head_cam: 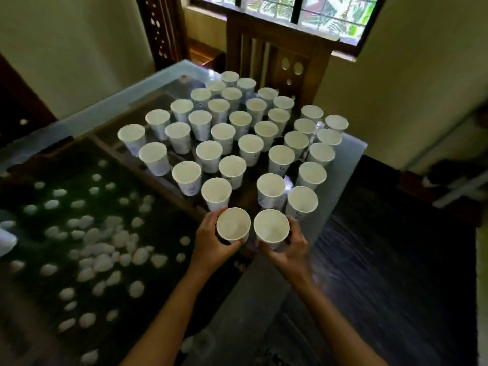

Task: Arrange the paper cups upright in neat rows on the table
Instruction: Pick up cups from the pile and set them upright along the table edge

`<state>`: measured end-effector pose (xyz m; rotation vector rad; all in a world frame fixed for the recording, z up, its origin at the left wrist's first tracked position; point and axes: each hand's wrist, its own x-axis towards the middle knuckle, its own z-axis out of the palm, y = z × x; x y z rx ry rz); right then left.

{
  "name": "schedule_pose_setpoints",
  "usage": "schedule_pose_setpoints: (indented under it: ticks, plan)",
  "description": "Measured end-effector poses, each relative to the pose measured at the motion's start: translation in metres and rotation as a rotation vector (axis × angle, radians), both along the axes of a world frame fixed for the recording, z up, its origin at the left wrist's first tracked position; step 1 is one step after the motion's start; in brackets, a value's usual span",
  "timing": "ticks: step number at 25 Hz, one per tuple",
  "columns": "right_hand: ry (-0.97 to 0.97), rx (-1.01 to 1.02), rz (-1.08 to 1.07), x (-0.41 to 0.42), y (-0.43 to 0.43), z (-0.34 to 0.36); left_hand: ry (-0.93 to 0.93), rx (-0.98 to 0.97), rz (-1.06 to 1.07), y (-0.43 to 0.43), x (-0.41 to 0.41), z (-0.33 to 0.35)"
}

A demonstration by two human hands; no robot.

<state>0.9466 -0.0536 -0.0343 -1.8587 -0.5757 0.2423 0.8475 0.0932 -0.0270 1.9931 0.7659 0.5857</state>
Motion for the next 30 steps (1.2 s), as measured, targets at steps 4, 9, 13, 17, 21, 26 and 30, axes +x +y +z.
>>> schedule_pose_setpoints:
  ticks: [4,9,13,17,21,26,30]
  plan:
    - [0.005,-0.017,-0.078,0.013,-0.02,-0.008,0.021,0.039,-0.076,-0.01,0.028,-0.003]
    - [0.029,-0.028,-0.137,0.019,-0.03,-0.018,0.05,0.051,-0.121,-0.017,0.045,-0.007]
    - [0.062,-0.048,-0.128,0.02,-0.034,-0.023,0.054,0.044,-0.132,-0.021,0.052,-0.008]
    - [0.077,-0.1,-0.091,0.02,-0.039,-0.024,0.078,0.029,-0.112,-0.023,0.045,-0.012]
    - [-0.004,-0.157,-0.078,0.011,-0.051,-0.017,0.086,0.012,-0.077,-0.024,0.017,-0.009]
    - [-0.097,-0.223,-0.145,-0.026,-0.06,0.0,0.102,0.007,-0.019,-0.027,-0.049,0.0]
    - [-0.133,-0.188,-0.126,-0.093,-0.062,0.016,0.088,0.071,0.017,-0.035,-0.13,0.019]
